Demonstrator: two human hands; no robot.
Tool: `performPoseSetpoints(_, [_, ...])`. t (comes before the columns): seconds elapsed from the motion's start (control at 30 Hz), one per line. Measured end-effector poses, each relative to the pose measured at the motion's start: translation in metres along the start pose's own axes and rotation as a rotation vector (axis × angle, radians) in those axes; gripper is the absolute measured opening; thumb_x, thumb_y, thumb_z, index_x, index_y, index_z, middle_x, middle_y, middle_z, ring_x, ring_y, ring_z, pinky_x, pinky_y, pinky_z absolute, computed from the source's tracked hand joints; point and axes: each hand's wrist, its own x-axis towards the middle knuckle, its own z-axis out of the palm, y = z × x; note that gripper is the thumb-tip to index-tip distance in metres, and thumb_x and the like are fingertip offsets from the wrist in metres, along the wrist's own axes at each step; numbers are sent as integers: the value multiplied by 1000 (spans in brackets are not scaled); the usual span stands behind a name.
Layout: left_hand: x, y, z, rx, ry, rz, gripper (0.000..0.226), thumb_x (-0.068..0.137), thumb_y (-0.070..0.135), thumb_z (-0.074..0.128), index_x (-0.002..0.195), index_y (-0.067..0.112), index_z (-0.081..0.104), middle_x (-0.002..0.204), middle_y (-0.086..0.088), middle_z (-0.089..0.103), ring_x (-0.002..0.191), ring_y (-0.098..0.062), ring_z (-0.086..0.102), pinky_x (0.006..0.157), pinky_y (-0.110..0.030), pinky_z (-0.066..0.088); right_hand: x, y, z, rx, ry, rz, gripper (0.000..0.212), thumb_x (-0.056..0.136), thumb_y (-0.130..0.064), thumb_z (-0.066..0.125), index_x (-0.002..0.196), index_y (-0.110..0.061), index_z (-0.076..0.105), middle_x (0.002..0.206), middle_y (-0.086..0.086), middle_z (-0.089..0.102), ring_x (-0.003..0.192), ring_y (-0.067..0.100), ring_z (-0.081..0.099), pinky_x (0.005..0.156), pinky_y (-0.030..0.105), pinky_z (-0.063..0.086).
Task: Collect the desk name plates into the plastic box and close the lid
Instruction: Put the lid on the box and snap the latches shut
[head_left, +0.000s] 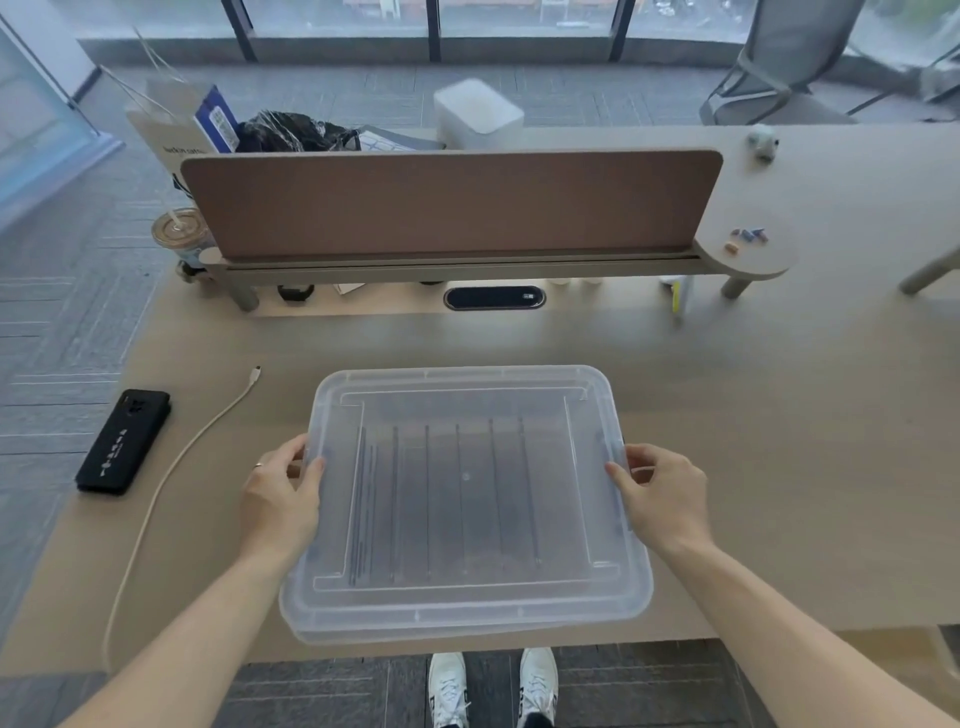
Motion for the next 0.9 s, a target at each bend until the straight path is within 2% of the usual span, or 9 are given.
performPoseSetpoints(0.33, [-7,-1,2,32,19,10,37,100,19,62,134,8,64,121,-16,66,94,-22,60,89,-43,51,9,2,5,-5,1,-12,22,87,-28,73,107,-19,76,90,-7,72,80,11,67,75,27,53])
performPoseSetpoints(0.6, [-6,3,3,40,34,6,36,100,19,61,134,10,64,123,-16,66,96,-24,60,87,-43,52,1,8,3,-1,1,-7,23,87,-30,75,107,-19,75,91,-7,73,78,4,65,71,22,51])
performPoseSetpoints(0.77, [-10,1,1,40,35,16,35,99,18,62,133,8,65,120,-15,67,92,-21,59,86,-41,51,1,6,3,-20,-4,-19,20,86,-28,74,104,-20,76,88,-8,72,77,6,66,75,30,57])
performPoseSetpoints(0.9, [-15,-1,1,46,28,-6,34,99,18,62,133,10,65,121,-14,67,94,-22,60,86,-41,51,0,5,3,-20,-13,-7,21,87,-27,73,107,-18,76,91,-6,72,79,8,66,72,24,50])
